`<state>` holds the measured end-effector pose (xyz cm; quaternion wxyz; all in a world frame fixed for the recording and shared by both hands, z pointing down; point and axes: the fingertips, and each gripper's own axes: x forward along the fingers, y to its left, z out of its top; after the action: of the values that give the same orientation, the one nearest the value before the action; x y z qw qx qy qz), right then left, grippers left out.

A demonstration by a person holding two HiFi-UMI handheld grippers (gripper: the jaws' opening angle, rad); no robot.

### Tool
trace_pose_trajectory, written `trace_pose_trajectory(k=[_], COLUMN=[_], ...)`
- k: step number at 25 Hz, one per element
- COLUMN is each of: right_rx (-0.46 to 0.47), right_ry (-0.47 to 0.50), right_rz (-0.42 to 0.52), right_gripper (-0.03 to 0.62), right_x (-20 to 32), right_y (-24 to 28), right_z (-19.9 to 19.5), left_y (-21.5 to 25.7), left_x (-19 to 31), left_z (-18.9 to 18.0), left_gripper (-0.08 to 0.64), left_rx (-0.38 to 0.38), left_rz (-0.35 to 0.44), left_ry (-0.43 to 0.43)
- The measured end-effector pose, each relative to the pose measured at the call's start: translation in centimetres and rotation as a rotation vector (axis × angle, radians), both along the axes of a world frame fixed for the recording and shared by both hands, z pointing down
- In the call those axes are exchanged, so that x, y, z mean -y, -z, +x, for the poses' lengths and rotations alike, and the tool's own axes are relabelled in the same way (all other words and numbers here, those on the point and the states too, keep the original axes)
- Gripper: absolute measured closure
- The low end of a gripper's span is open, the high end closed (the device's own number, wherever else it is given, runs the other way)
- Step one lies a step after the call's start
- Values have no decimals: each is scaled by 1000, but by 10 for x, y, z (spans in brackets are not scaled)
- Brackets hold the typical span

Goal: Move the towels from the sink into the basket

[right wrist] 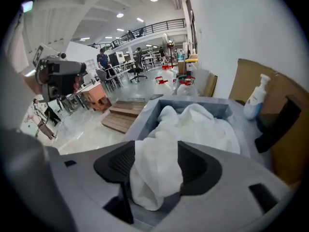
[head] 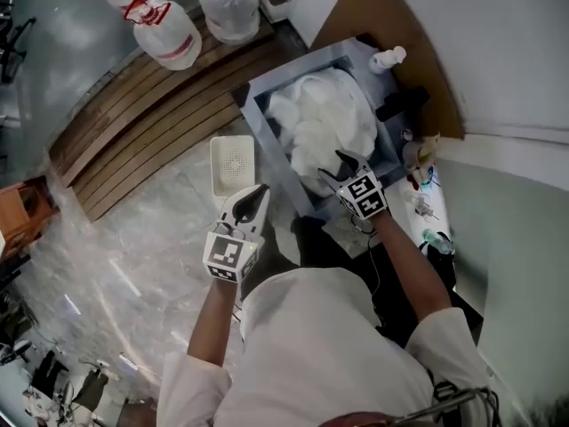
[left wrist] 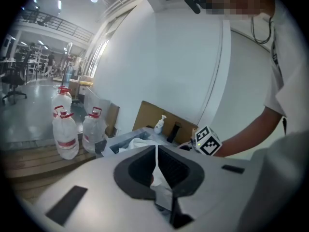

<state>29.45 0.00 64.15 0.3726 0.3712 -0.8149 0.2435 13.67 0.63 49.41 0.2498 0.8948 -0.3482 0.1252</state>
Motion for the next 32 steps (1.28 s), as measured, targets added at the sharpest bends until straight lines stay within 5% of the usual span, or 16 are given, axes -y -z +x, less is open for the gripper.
trace_pose_trajectory(k=[6,10,13,19,32], right_rx=[-83,-265,-340,-363,-181], right_ry=[40,130,193,135,-115], right_rz=[-116,-169,-142,-91,132], right_gripper=[174,119,165,457,491], right_x=[7,5,8,19,8], right_y=[-72,-115,-132,-121,43], right_z=[-6,1,-3,-6,34], left_y=[-33,-46,-52,-58,-15], left_x=[-1,-4,-6,-16,-53], left_z=[-8,-12,-18,-27,-26], left_gripper=[543,543,543,543,543], left_rx=[1,2,6,4,-12], left_rz=[-69,-101,-121,-134,-77], left_ry=[40,63,79,87,40])
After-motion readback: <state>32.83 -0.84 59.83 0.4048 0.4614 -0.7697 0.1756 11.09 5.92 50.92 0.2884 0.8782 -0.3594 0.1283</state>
